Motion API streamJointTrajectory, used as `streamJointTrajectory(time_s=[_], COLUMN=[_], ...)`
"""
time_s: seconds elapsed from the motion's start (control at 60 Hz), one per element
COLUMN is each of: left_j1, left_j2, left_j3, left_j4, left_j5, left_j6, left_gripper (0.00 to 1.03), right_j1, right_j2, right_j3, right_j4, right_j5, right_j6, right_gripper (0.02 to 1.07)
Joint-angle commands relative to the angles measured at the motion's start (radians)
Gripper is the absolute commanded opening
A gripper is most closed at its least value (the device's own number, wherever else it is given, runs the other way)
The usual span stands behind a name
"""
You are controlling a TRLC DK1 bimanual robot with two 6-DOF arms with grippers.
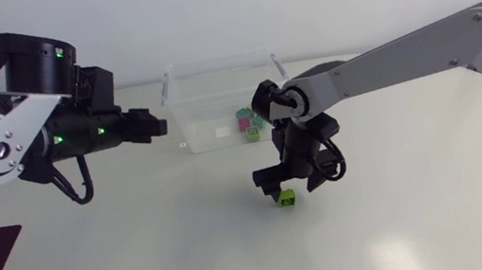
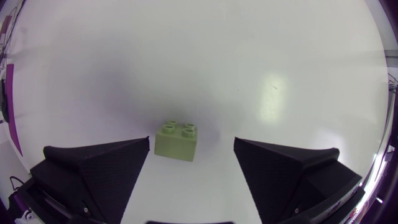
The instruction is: Place the duplo bricks in the container
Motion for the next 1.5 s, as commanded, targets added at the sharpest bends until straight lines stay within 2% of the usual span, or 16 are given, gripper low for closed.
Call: streamJointTrajectory(time_s=[0.0,0.067,0.183,0.25,0.317,0.483,0.55,0.6,0.733,0.867,1.1,1.267,1.317,1.35,1.433,1.483], left_j1=[0.013,0.013,0.016,0.016,0.018,0.015,0.009,0.006,0.009,0.012,0.015,0.016,0.019,0.019,0.016,0.010], left_j2=[0.003,0.028,0.095,0.131,0.172,0.273,0.301,0.318,0.387,0.433,0.488,0.537,0.557,0.568,0.585,0.585], left_j3=[-0.009,0.009,0.069,0.083,0.124,0.213,0.238,0.251,0.313,0.343,0.399,0.437,0.454,0.463,0.478,0.484], left_j4=[0.054,0.103,0.151,0.229,0.240,0.255,0.267,0.269,0.270,0.270,0.269,0.267,0.258,0.255,0.247,0.228], left_j5=[-0.004,-0.004,-0.004,-0.004,-0.004,-0.004,-0.004,-0.004,-0.002,-0.001,0.001,0.004,0.004,0.002,0.002,0.002], left_j6=[0.002,-0.002,-0.031,-0.034,-0.037,-0.051,-0.054,-0.060,-0.079,-0.083,-0.086,-0.083,-0.080,-0.074,-0.053,-0.044], left_gripper=[0.22,0.22,0.22,0.22,0.22,0.22,0.22,0.22,0.22,0.22,0.23,0.25,0.32,0.41,0.82,0.94], right_j1=[0.011,0.017,0.028,0.033,0.039,0.060,0.063,0.066,0.085,0.091,0.092,0.071,0.056,0.045,0.016,-0.006], right_j2=[0.033,0.046,0.058,0.065,0.067,0.067,0.069,0.072,0.078,0.062,-0.020,-0.154,-0.192,-0.218,-0.274,-0.303], right_j3=[0.024,0.029,0.037,0.038,0.037,0.038,0.034,0.031,0.020,-0.002,-0.054,-0.078,-0.072,-0.068,-0.045,-0.025], right_j4=[-0.019,-0.020,-0.020,-0.020,-0.022,-0.020,-0.019,-0.014,-0.003,0.004,0.017,-0.002,-0.026,-0.037,-0.069,-0.082], right_j5=[0.014,0.017,0.033,0.034,0.034,0.065,0.074,0.076,0.088,0.092,0.112,0.131,0.135,0.137,0.135,0.135], right_j6=[0.034,0.034,0.034,0.034,0.034,0.029,0.026,0.026,0.009,-0.011,-0.029,-0.049,-0.057,-0.067,-0.081,-0.096], right_gripper=[0.96,0.95,0.87,0.87,0.86,0.62,0.61,0.54,0.44,0.38,0.38,0.38,0.38,0.38,0.38,0.38])
